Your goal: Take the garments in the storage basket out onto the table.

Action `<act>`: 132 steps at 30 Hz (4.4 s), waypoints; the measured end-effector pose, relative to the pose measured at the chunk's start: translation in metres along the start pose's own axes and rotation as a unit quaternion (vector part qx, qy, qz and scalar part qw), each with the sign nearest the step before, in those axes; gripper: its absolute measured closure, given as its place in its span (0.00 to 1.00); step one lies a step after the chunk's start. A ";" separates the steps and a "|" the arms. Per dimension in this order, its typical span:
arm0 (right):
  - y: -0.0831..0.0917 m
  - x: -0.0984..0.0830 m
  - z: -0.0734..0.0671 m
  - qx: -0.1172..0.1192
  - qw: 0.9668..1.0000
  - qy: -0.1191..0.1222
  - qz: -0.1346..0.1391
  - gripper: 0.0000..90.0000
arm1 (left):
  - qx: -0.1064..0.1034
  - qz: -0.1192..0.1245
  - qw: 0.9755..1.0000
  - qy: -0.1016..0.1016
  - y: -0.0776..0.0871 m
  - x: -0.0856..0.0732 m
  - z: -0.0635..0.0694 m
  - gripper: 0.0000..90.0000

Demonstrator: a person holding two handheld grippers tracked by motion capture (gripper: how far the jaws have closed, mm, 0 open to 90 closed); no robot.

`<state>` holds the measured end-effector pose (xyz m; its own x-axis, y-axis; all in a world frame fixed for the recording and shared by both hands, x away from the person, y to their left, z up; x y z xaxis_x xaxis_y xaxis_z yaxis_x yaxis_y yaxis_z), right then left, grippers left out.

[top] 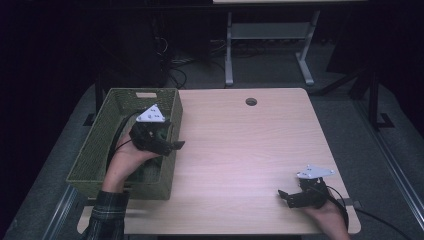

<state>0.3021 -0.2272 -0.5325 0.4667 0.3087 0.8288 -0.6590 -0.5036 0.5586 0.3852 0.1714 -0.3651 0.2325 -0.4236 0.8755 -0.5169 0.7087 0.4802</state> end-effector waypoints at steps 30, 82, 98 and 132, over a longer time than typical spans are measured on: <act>0.000 0.000 0.001 -0.003 1.000 -0.002 0.000 0.03 | 0.086 -0.058 0.994 0.028 0.045 -0.050 -0.063 0.29; 0.000 0.000 0.001 -0.008 1.000 -0.005 -0.001 0.03 | 0.043 -0.157 0.982 0.094 0.024 -0.127 -0.086 0.88; 0.000 0.000 0.001 -0.008 1.000 -0.005 -0.001 0.03 | 0.041 -0.091 0.984 0.148 0.042 -0.095 -0.081 0.93; 0.000 0.000 0.002 -0.011 1.000 -0.008 0.000 0.03 | 0.041 0.055 0.983 0.170 0.115 0.017 -0.076 0.94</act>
<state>0.3032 -0.2282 -0.5325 0.4759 0.2964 0.8280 -0.6717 -0.4852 0.5598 0.3922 0.2881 -0.2906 0.4268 -0.1235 0.8959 -0.6153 0.6863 0.3877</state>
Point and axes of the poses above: each handheld gripper's, and its own axes: y roughly backward along the jaws, x roughly out of its top, z roughly to its right, the point moved 7 cm from there along -y, roughly forward along the jaws, and after that the axes turned 11 degrees about z, right-handed, at the moved point
